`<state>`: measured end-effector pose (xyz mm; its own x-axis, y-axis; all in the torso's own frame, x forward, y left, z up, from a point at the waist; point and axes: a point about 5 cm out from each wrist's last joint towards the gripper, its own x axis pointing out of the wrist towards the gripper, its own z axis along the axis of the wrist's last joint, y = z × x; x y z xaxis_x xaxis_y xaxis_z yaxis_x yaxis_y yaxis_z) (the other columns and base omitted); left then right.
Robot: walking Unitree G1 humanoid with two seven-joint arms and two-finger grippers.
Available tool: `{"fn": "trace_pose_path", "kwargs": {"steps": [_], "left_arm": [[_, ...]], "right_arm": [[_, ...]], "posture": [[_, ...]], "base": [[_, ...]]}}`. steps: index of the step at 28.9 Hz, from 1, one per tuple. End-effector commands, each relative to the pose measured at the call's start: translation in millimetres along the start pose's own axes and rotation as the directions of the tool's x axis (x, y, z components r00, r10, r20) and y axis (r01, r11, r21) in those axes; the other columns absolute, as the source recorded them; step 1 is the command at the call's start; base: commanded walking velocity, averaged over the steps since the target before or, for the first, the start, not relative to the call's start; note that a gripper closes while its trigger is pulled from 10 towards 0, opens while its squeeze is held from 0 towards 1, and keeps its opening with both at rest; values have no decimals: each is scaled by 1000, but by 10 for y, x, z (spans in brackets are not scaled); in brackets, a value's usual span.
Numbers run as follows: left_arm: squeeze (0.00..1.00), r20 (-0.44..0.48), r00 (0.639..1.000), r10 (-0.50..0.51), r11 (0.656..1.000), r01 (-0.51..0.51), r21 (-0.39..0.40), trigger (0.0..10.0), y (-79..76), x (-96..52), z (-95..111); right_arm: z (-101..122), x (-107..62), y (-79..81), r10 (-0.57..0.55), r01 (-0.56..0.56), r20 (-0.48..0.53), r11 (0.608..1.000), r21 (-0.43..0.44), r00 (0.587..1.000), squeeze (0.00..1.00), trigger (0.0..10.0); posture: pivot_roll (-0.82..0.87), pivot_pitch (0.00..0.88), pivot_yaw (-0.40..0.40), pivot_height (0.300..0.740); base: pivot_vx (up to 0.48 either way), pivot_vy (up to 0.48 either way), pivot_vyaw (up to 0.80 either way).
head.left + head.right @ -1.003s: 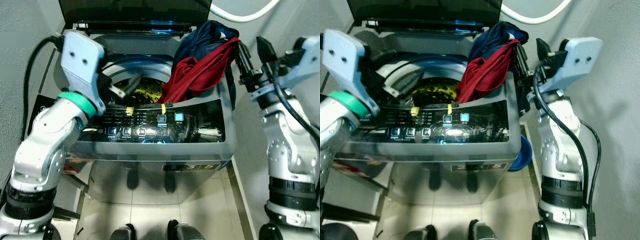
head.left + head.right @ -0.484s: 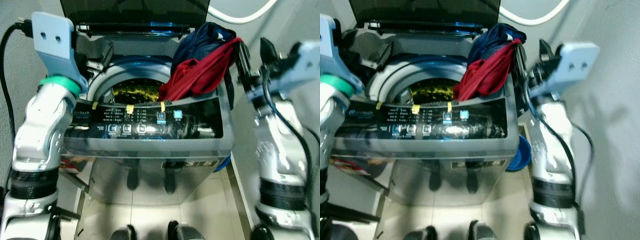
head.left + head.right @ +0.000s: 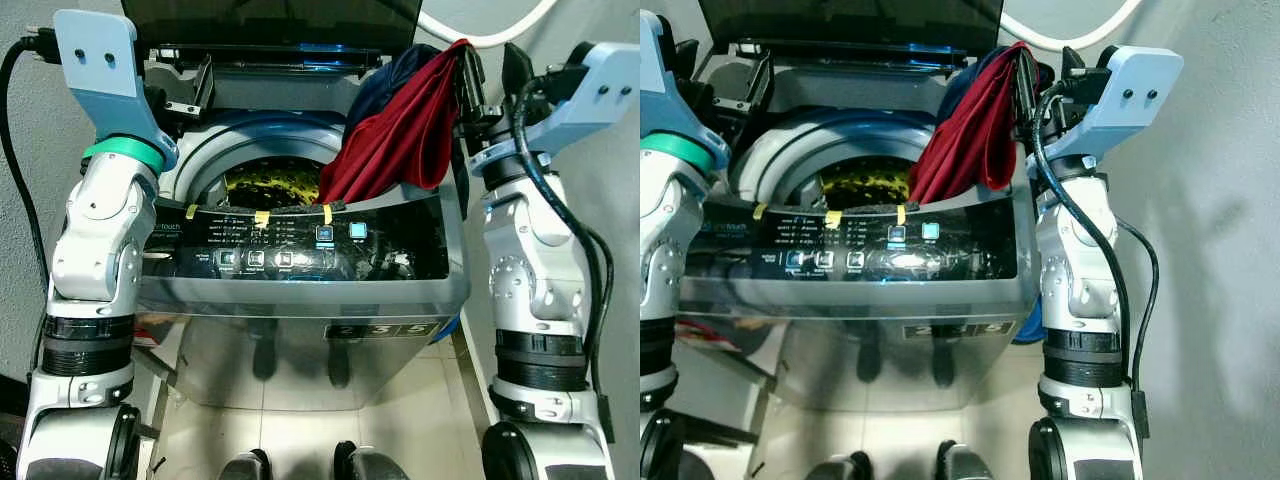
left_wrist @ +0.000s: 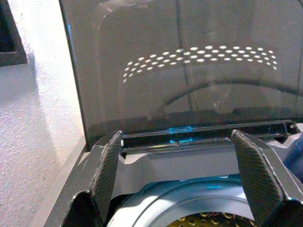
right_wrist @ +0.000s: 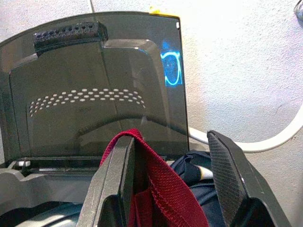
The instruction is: Clothes washing
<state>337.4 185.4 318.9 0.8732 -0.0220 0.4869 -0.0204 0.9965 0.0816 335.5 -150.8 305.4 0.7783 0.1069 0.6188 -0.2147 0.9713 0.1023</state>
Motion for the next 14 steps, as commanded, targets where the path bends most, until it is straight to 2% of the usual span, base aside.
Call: {"fn": "trace_pose_path", "kwargs": {"steps": [1, 5, 14], "left_arm": [[0, 14, 1000, 13, 1000, -14, 10, 10000, 15, 5, 8], [0, 18, 1000, 12, 1000, -13, 13, 10000, 23, -1, -3], [0, 22, 1000, 8, 1000, -9, 15, 10000, 19, -7, -18]], "right_arm": [[57, 23, 26, 12, -12, 39, 1000, 0, 999, 0, 10000], [62, 16, -5, 4, -4, 39, 1000, -2, 999, 0, 10000], [51, 9, -30, 9, -8, 29, 999, -36, 1000, 0, 10000]], "posture": [[-7, 61, 20, 740], [-6, 54, 17, 740], [-12, 39, 10, 740]], "base": [[0, 0, 0], [0, 0, 0], [-307, 0, 0]]}}
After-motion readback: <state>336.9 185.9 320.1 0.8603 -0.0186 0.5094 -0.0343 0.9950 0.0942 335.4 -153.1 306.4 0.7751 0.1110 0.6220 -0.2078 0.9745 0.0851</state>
